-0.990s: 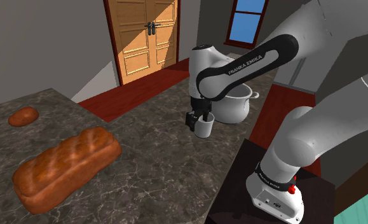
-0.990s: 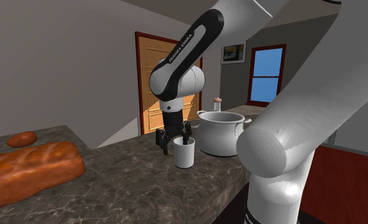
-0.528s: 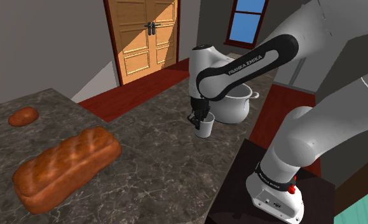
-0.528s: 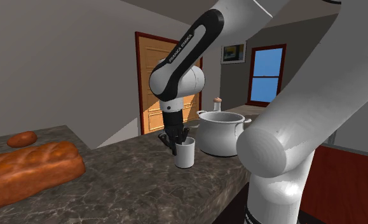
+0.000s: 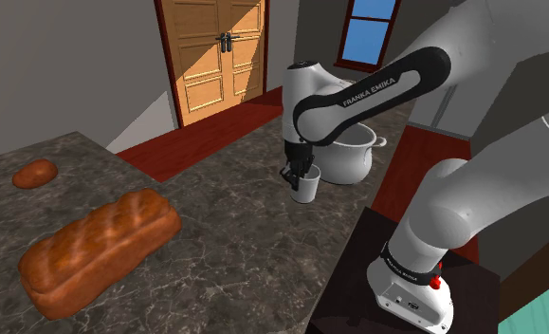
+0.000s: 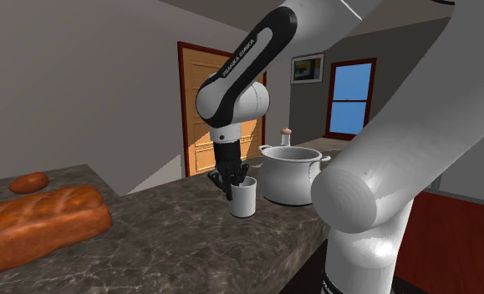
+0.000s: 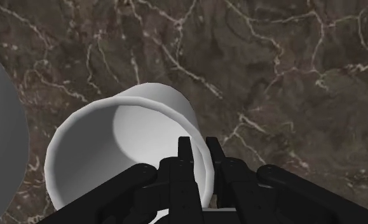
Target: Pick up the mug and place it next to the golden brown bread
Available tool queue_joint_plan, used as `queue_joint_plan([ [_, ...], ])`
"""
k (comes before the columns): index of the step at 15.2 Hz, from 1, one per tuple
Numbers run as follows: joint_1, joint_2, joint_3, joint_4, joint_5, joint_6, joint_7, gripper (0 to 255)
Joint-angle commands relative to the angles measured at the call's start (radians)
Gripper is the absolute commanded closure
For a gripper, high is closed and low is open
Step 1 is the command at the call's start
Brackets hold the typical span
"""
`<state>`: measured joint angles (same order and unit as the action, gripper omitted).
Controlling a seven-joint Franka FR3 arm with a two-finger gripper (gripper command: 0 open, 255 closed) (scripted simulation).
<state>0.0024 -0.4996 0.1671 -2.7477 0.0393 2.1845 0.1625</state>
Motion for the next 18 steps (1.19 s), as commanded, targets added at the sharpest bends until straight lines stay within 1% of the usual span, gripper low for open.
queue_joint_plan([
  [1,0.001,-0.018,-0.003,0.014,0.0,-0.032,-0.002,255],
  [9,0.002,-0.078,-0.013,0.085,0.0,-0.163,-0.01,255],
  [18,0.001,-0.12,-0.023,0.18,-0.003,-0.299,-0.016,255],
])
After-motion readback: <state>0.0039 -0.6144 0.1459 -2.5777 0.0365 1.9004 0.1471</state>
